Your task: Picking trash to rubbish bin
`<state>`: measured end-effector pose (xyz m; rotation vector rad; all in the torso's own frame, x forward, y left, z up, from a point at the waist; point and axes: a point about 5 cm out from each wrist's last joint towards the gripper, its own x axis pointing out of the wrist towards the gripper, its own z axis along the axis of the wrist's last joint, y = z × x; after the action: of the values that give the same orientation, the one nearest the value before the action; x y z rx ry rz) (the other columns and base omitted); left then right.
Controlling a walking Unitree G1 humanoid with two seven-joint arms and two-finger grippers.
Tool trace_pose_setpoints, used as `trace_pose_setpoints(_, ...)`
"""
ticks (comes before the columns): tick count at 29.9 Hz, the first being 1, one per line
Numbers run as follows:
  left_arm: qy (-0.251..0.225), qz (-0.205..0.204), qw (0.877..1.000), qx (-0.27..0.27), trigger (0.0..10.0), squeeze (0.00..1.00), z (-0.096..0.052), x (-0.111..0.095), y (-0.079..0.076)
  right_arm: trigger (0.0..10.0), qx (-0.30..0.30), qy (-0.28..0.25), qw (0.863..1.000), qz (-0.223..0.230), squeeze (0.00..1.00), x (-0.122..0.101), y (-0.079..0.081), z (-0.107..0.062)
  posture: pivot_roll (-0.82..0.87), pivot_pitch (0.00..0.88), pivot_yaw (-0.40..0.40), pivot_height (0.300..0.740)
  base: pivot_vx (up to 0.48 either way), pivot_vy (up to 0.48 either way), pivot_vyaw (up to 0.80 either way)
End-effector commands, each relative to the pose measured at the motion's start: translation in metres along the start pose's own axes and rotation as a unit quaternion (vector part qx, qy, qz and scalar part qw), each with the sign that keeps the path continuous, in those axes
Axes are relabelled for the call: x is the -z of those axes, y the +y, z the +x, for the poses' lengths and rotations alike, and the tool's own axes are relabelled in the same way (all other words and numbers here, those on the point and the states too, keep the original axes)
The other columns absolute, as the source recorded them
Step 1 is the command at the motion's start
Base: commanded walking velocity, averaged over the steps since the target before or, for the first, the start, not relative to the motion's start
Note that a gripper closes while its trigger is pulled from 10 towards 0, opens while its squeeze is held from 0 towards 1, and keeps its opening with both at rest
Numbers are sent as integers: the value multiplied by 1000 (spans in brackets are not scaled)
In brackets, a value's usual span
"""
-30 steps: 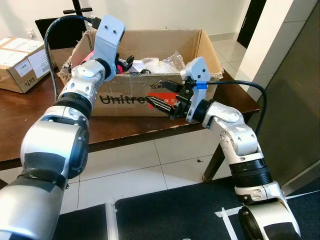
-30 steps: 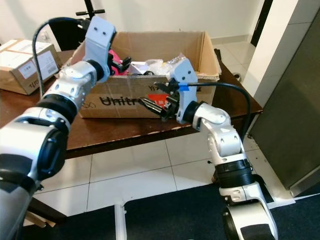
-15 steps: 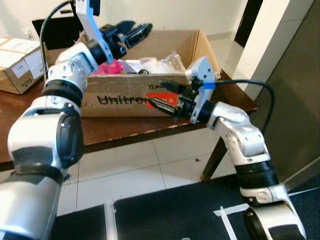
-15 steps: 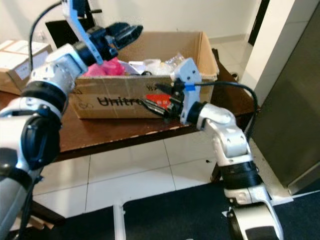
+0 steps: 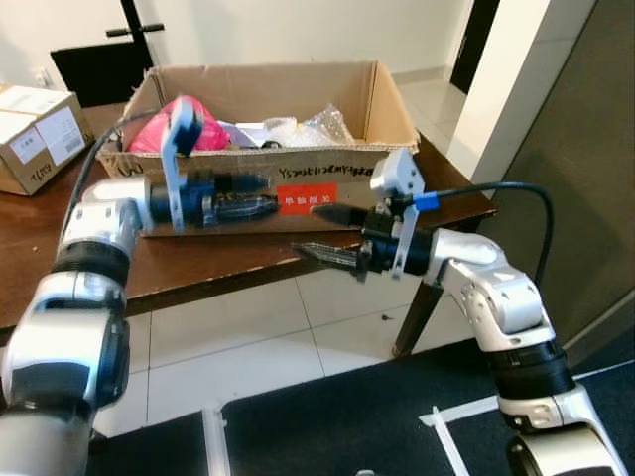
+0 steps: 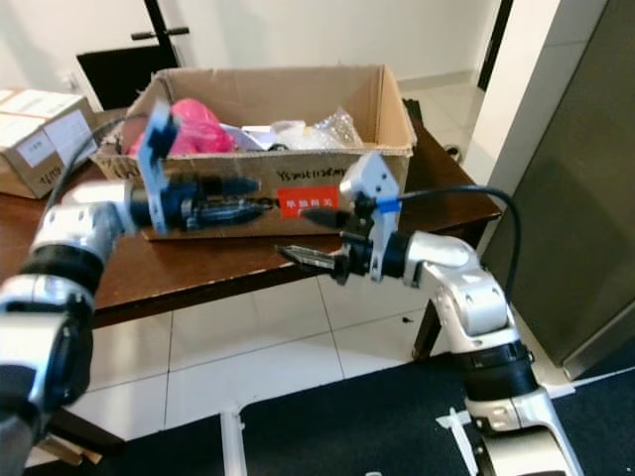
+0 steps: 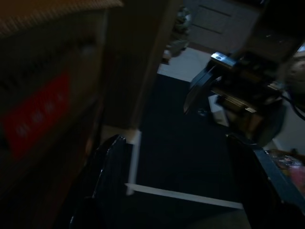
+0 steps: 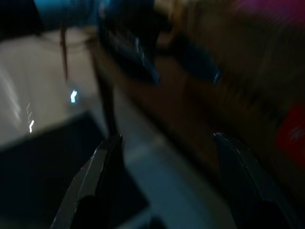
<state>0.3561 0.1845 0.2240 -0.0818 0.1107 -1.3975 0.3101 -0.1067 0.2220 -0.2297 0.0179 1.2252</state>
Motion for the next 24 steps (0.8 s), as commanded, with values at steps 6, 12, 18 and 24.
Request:
trace_pose_setpoints(6, 38, -40, 998, -2, 10000, 0, 5, 39, -14, 10000, -32, 91, 995, 5, 0, 31, 15, 4, -91, 131, 39, 740, 0, 0, 0)
trace_pose_setpoints(12, 110, -64, 985, -117, 10000, 0, 10, 108, -26, 10000, -4, 191, 981, 14, 0, 75, 21, 5, -89, 134, 43, 740, 0, 0, 0)
trace_pose_setpoints(18, 178, -101, 923, -325, 10000, 0, -6, 177, -33, 10000, 90, 255, 961, 54, 0, 123, 23, 3, -86, 135, 42, 740, 0, 0, 0)
trace_pose_setpoints(24, 205, -140, 862, -442, 10000, 0, -21, 215, -48, 10000, 239, 261, 930, 96, 0, 143, 9, 2, -82, 137, 37, 740, 0, 0, 0)
